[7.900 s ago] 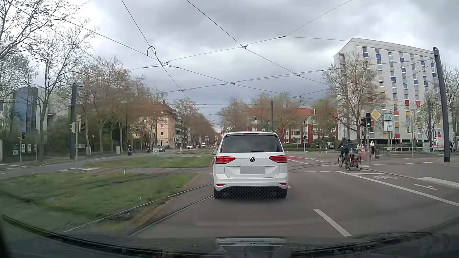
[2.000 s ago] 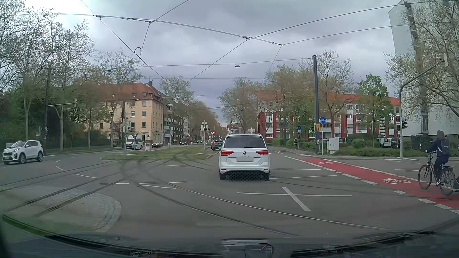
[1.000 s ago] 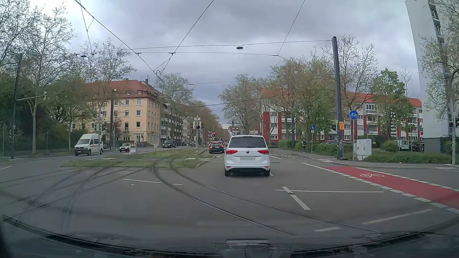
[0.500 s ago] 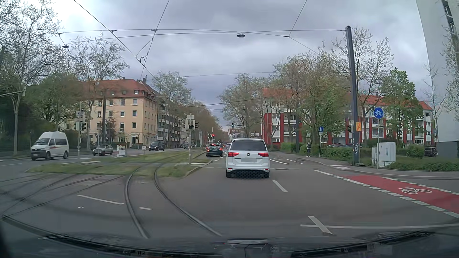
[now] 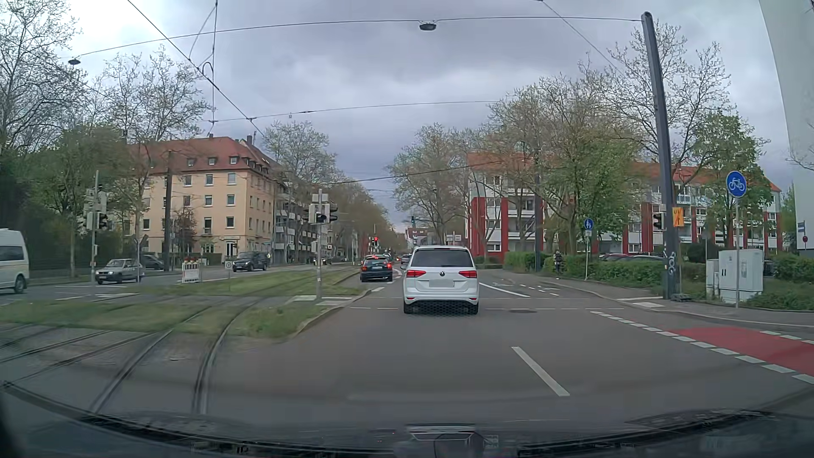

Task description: Follow the waypoints while adhering to traffic rules and regulations

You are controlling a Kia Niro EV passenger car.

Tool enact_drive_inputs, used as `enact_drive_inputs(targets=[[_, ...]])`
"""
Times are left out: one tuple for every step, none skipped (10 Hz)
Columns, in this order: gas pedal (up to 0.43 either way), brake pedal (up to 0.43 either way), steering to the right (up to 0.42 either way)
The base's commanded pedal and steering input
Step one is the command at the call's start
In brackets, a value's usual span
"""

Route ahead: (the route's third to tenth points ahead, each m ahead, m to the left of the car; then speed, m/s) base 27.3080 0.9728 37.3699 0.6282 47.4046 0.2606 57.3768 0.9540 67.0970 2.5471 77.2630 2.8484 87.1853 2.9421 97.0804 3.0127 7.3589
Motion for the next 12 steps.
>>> enact_drive_inputs(targets=[[0.177,0.000,0.000],[0.177,0.000,0.000],[0.177,0.000,0.001],[0.177,0.000,0.001],[0.177,0.000,0.001],[0.177,0.000,0.001],[0.177,0.000,0.001],[0.177,0.000,0.001],[0.177,0.000,0.001],[0.177,0.000,0.001],[0.177,0.000,0.001],[0.177,0.000,0.001]])
